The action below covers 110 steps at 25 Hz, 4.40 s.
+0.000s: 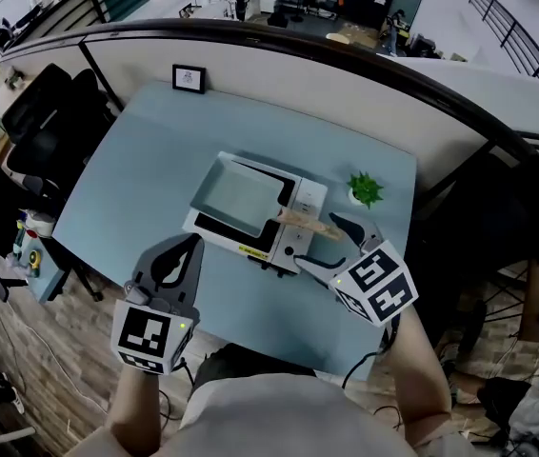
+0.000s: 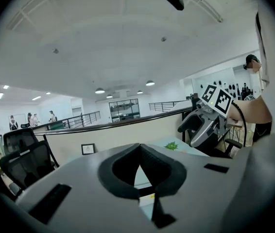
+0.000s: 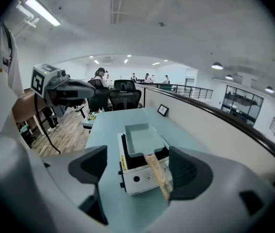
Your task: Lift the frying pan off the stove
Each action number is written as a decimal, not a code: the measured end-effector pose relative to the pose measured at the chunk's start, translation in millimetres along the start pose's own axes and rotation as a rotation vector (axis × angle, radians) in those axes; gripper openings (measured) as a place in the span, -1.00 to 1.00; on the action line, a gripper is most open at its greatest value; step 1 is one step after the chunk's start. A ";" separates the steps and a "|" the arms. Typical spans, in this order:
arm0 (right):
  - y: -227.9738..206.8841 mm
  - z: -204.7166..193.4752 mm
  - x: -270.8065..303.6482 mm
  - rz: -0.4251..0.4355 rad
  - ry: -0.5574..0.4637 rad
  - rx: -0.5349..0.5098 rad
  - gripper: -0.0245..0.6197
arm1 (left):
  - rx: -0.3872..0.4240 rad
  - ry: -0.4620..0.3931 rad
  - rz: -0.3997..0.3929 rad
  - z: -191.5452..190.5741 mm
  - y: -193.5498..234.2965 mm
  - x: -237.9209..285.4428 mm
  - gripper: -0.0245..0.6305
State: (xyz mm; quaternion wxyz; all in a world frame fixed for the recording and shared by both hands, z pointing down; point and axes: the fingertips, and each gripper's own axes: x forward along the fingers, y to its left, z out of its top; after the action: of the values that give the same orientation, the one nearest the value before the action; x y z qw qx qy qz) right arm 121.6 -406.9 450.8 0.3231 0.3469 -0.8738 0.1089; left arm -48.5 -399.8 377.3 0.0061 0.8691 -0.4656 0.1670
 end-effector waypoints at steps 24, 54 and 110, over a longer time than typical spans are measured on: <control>-20.6 -47.2 128.2 0.189 0.448 -0.143 0.50 | -0.062 0.095 -0.050 -56.7 55.2 34.3 -0.93; -33.7 -121.0 207.3 0.378 0.697 -0.075 -0.47 | -0.107 0.203 -0.020 -114.7 90.3 37.7 -0.93; 51.8 -30.1 22.9 -0.057 0.091 0.389 -0.48 | 0.017 0.110 -0.138 -57.0 36.0 8.0 -0.93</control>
State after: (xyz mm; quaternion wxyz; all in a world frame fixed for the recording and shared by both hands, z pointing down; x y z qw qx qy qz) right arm 88.7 -368.6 490.3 0.2920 0.4222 -0.8105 0.2821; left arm -89.8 -417.2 428.3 0.0358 0.8886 -0.4023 0.2175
